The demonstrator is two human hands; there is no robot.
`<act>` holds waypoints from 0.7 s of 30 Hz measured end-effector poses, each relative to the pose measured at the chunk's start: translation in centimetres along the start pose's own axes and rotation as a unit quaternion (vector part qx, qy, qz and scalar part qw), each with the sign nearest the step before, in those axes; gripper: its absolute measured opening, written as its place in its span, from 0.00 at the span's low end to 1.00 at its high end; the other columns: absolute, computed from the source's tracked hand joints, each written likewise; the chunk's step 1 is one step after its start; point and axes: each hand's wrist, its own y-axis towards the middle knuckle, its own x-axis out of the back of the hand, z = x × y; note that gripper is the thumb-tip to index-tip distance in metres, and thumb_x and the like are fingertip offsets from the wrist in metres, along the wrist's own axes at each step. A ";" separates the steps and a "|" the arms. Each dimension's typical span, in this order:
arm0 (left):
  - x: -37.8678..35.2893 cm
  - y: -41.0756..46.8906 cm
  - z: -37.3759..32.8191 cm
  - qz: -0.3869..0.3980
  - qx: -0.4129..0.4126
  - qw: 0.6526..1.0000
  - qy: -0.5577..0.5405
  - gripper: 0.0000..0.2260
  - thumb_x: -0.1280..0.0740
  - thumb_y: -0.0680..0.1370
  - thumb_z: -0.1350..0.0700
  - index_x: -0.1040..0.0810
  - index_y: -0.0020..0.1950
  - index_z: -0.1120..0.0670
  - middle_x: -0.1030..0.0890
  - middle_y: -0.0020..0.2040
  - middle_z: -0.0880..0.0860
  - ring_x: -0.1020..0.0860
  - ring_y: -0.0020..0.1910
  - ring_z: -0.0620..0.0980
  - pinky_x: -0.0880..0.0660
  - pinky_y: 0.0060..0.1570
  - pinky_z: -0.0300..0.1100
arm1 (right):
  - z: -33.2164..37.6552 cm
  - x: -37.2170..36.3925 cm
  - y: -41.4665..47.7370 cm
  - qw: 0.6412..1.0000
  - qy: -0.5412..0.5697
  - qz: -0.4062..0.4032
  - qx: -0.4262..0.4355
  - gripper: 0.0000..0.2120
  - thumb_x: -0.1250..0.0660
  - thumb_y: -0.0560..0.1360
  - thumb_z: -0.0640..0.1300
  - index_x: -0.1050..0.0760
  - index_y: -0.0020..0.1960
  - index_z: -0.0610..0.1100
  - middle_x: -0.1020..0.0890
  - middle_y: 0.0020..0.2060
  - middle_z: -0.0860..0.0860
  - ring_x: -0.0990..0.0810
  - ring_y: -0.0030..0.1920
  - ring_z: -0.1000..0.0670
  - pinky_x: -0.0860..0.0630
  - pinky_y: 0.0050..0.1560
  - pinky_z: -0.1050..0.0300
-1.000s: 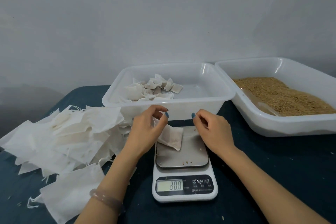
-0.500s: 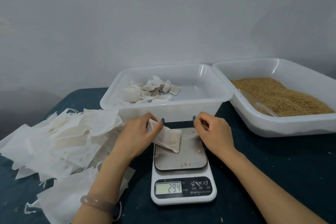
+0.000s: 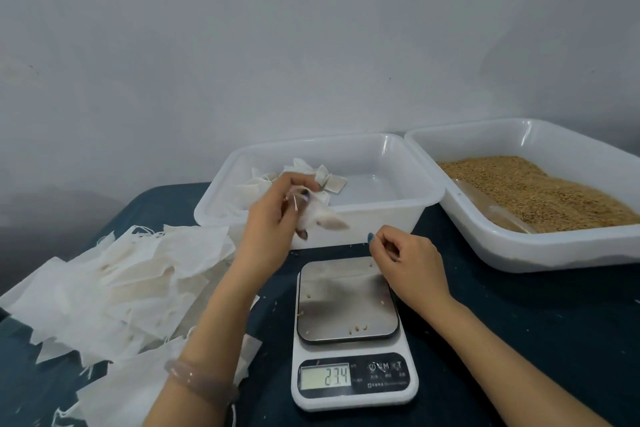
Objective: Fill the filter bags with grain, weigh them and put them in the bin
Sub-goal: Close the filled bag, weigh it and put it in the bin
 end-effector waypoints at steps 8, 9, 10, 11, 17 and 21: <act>2.4 6.1 2.7 -0.048 0.092 0.979 0.177 0.20 0.47 0.78 0.71 0.20 0.54 0.53 0.20 0.58 0.52 0.26 0.52 0.45 0.28 0.46 0.28 | 0.1 0.0 -0.1 1.000 -0.004 0.004 0.010 0.17 0.37 0.78 0.51 0.33 0.32 0.51 0.29 0.24 0.56 0.32 0.28 0.52 0.41 0.28 0.61; 2.8 6.4 3.5 -0.027 0.116 0.971 0.208 0.20 0.47 0.79 0.70 0.20 0.56 0.54 0.21 0.59 0.53 0.26 0.52 0.46 0.30 0.42 0.28 | 0.2 0.0 -0.1 1.000 -0.005 0.005 0.011 0.16 0.37 0.78 0.51 0.33 0.32 0.50 0.29 0.24 0.56 0.32 0.28 0.52 0.40 0.28 0.61; 3.1 6.6 4.2 0.002 0.143 0.959 0.243 0.19 0.47 0.79 0.69 0.20 0.59 0.55 0.21 0.60 0.55 0.26 0.50 0.47 0.31 0.39 0.32 | 0.2 0.0 -0.1 1.000 -0.005 0.006 0.013 0.16 0.37 0.78 0.51 0.33 0.32 0.50 0.29 0.24 0.56 0.32 0.27 0.52 0.40 0.28 0.61; 3.3 6.7 4.8 0.037 0.170 0.945 0.276 0.18 0.47 0.80 0.68 0.21 0.61 0.55 0.21 0.60 0.56 0.26 0.48 0.49 0.31 0.38 0.36 | 0.2 0.0 -0.1 1.000 -0.004 0.006 0.015 0.16 0.37 0.78 0.51 0.33 0.32 0.50 0.29 0.24 0.57 0.32 0.27 0.52 0.40 0.28 0.61; 3.9 6.9 6.1 0.159 0.266 0.867 0.389 0.12 0.45 0.83 0.56 0.22 0.50 0.56 0.21 0.55 0.58 0.25 0.51 0.55 0.31 0.46 0.45 | 0.2 0.0 -0.2 1.000 -0.009 0.002 0.021 0.17 0.37 0.78 0.52 0.34 0.32 0.51 0.29 0.24 0.57 0.32 0.27 0.52 0.38 0.28 0.61; 3.9 6.5 5.6 0.171 0.274 0.840 0.436 0.14 0.47 0.84 0.52 0.25 0.53 0.59 0.21 0.57 0.59 0.27 0.51 0.57 0.32 0.49 0.46 | 0.1 0.0 -0.2 1.000 -0.010 0.005 0.025 0.16 0.37 0.78 0.51 0.32 0.32 0.51 0.31 0.22 0.55 0.31 0.27 0.52 0.38 0.28 0.61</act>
